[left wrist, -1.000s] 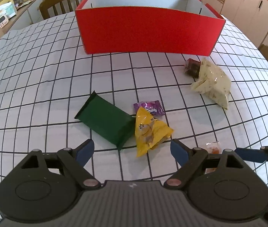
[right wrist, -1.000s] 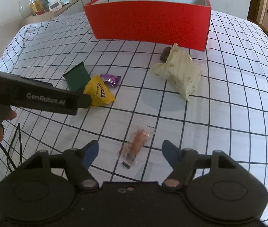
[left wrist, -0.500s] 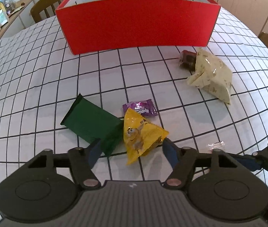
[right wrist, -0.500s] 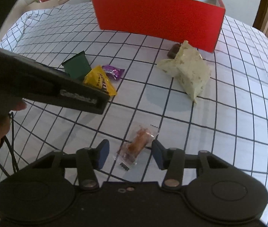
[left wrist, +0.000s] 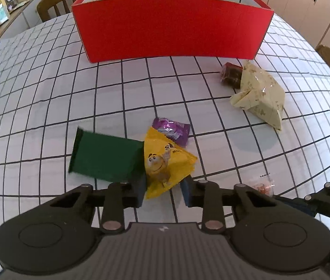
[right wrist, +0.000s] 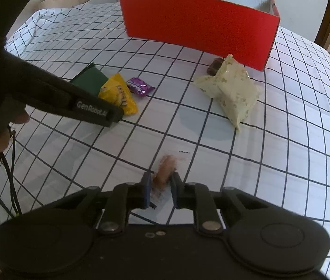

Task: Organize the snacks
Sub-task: 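Grasp the yellow M&M's bag with left tool while right tool grasps the small brown-snack bag, then carry both bags over the red box and lower them inside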

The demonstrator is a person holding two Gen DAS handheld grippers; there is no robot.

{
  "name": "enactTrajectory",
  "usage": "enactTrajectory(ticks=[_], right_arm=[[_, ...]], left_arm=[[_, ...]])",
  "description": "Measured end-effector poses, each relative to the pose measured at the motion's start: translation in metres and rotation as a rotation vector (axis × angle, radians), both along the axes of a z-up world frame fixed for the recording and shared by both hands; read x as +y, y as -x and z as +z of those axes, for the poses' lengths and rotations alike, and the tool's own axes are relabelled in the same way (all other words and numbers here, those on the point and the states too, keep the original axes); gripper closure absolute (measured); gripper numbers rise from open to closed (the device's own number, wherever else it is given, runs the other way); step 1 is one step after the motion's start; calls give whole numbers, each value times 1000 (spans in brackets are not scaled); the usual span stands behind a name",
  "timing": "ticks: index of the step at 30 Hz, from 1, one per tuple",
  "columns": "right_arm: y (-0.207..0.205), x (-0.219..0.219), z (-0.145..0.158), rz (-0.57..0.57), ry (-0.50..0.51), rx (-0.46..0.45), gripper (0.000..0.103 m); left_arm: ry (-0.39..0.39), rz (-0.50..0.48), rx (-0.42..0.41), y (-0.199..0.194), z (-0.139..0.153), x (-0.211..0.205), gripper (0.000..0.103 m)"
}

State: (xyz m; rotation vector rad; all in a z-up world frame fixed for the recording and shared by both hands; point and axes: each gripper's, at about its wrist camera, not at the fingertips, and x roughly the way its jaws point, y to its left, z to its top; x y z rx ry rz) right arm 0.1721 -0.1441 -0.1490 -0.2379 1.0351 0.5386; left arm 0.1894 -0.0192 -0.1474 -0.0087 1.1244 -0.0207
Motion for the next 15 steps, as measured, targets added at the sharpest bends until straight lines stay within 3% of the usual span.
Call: enactTrajectory(ticks=[15], right_arm=[[0, -22, 28, -56, -122, -9, 90]], left_arm=[[97, 33, -28, 20, 25, 10, 77]])
